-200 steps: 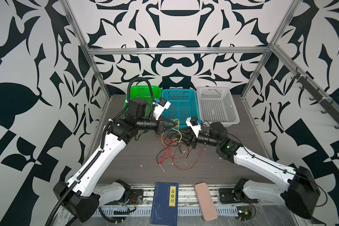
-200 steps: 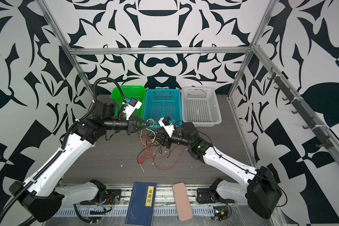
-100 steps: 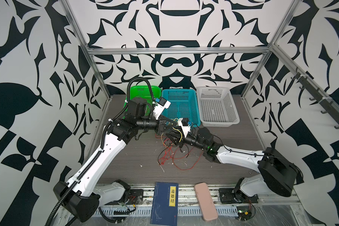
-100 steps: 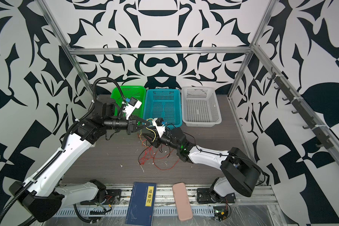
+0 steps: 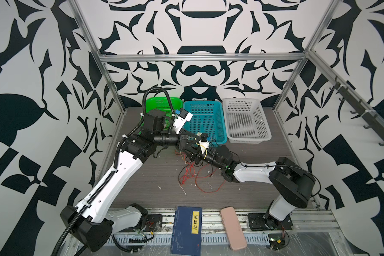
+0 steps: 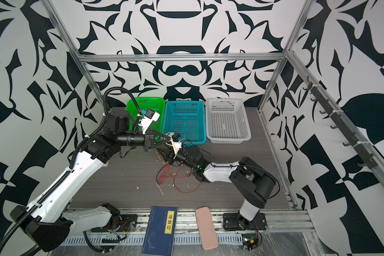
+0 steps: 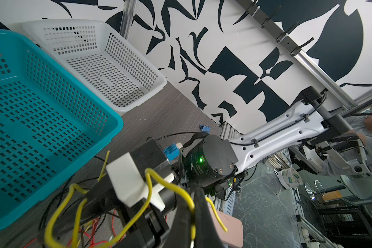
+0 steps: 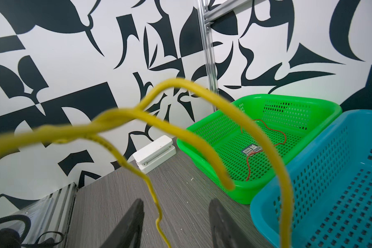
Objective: Untangle and sort cables by color
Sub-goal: Untie the cable.
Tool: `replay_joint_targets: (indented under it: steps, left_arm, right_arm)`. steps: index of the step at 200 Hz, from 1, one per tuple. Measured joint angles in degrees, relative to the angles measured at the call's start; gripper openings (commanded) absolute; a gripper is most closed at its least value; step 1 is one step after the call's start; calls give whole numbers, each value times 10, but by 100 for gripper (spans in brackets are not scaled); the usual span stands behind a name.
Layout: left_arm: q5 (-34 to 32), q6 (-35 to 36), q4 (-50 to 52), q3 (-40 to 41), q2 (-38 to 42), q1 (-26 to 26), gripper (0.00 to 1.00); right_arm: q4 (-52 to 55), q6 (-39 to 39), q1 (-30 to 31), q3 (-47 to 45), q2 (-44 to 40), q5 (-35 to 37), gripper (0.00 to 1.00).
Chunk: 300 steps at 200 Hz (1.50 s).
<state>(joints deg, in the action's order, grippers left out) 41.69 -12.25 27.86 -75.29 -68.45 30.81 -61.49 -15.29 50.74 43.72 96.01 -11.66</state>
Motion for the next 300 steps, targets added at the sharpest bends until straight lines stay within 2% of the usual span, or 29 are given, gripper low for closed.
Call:
replay_joint_targets:
  steps: [68,121,155,175,212,219,243,255,300]
  left_arm:
    - [2,-3,-13,7,7,0,0]
    - [2,-3,-16,7,7,0,0]
    - [2,-4,-24,7,12,0,0]
    - [2,-9,-30,12,16,0,0]
    - [2,-18,-36,22,17,0,0]
    - [2,-19,-36,24,17,0,0]
    - [2,-19,-35,27,17,0,0]
    - [2,-19,-35,27,17,0,0]
    - [0,-16,-31,27,17,-4,0]
  right_arm:
    - [-3,0,9,22,13,2,49]
    - [-12,-8,11,22,13,-38,53]
    - [-55,-36,12,22,24,-51,53]
    - [-85,-49,12,32,44,-40,37]
    - [-122,-60,15,64,85,0,39]
    - [-127,-61,15,69,90,5,36]
    - [-138,-64,15,92,101,18,17]
    - [-137,-69,16,99,102,19,0]
    - [-108,-64,17,87,86,28,0]
